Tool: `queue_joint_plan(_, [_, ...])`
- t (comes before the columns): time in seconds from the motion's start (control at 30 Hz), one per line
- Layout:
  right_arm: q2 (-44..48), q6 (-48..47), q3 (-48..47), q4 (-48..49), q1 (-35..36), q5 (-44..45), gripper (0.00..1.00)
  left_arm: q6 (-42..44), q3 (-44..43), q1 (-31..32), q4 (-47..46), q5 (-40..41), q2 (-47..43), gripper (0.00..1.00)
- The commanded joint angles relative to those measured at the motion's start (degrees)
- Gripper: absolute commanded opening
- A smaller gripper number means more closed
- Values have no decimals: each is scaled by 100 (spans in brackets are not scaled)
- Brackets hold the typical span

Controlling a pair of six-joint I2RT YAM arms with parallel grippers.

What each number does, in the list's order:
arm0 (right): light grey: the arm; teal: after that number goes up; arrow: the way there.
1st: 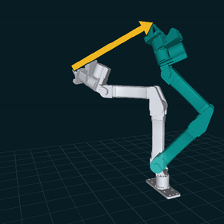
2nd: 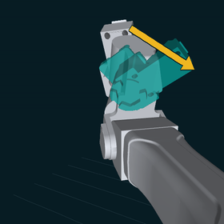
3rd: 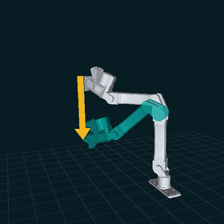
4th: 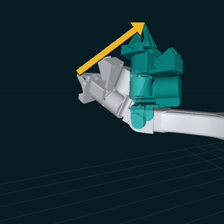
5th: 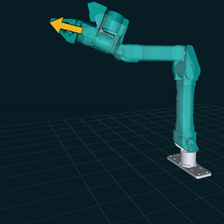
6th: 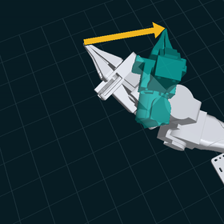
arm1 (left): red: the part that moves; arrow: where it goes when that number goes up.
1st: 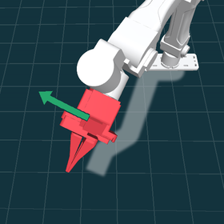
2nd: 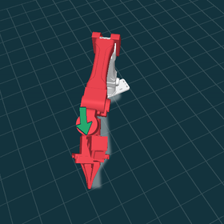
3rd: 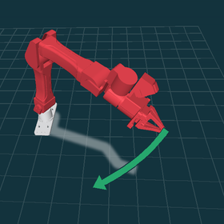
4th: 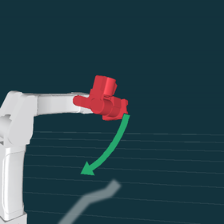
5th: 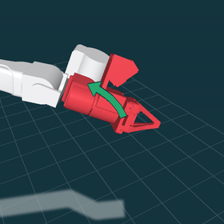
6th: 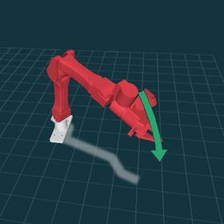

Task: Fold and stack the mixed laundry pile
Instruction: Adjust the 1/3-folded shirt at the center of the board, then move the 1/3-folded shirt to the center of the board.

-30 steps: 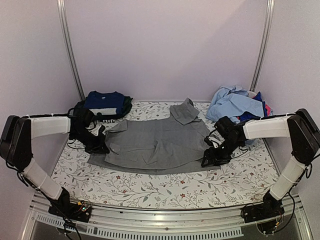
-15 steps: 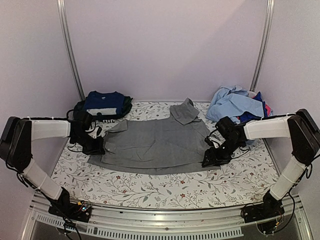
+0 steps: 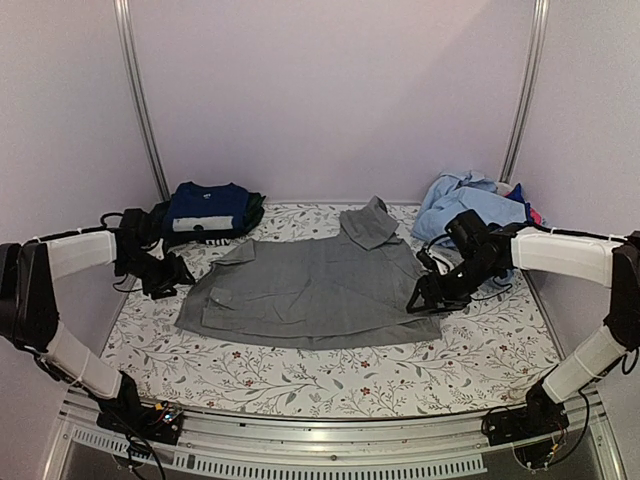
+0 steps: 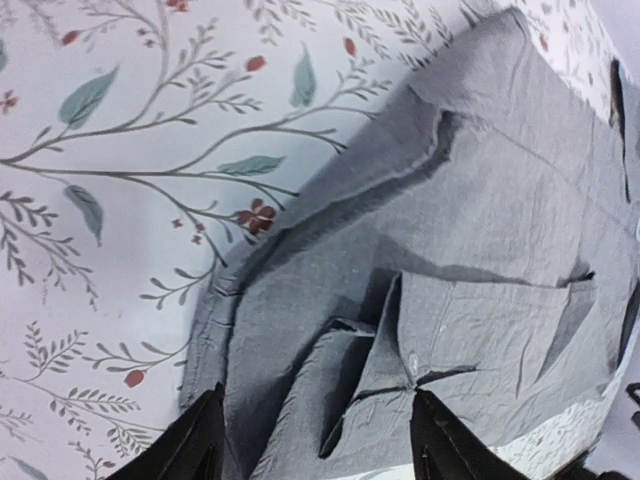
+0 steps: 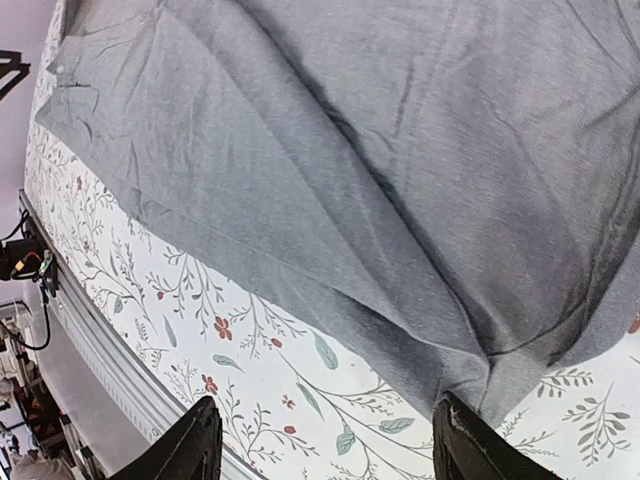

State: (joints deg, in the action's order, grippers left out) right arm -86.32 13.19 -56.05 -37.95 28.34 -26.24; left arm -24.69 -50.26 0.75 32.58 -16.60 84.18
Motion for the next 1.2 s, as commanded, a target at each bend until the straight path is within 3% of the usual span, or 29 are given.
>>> queue_joint_plan(0.0, [-125,176,266,-278,-404,333,72,-499,20,-693,346,-328,-34,64])
queue_joint_plan(0.17, [-351,293,595,6,-606,257,71,-658,239,-894,397,-345,85,64])
queue_joint_plan(0.43, [-805,366,955,471,-636,-114,66,-1046,783,-803,307,-893,131,56])
queue_joint_plan(0.5, [-912,392,948,547,-641,-218,58,-1130,956,-791,246,-966,116,54])
queue_joint_plan(0.6, [-1005,391,943,569,-653,-290,37,-1273,1235,-776,94,-1149,194,34])
queue_joint_plan(0.63, [-1016,387,946,543,-648,-309,28,-1318,1320,-776,60,-1267,239,24])
queue_joint_plan(0.7, [-951,361,968,446,-659,-335,15,-1425,1468,-760,43,-1364,244,15])
queue_joint_plan(0.77, [-805,388,1028,287,-659,-424,1,-1563,1597,-748,76,-1416,6,1])
queue_joint_plan(0.97, [220,567,1547,-424,-662,-555,0,-1921,1633,-728,1229,-1136,-1093,0])
queue_joint_plan(1.17, [895,981,2125,-951,-630,-963,0,-2470,1979,-314,2211,-908,-2034,0])
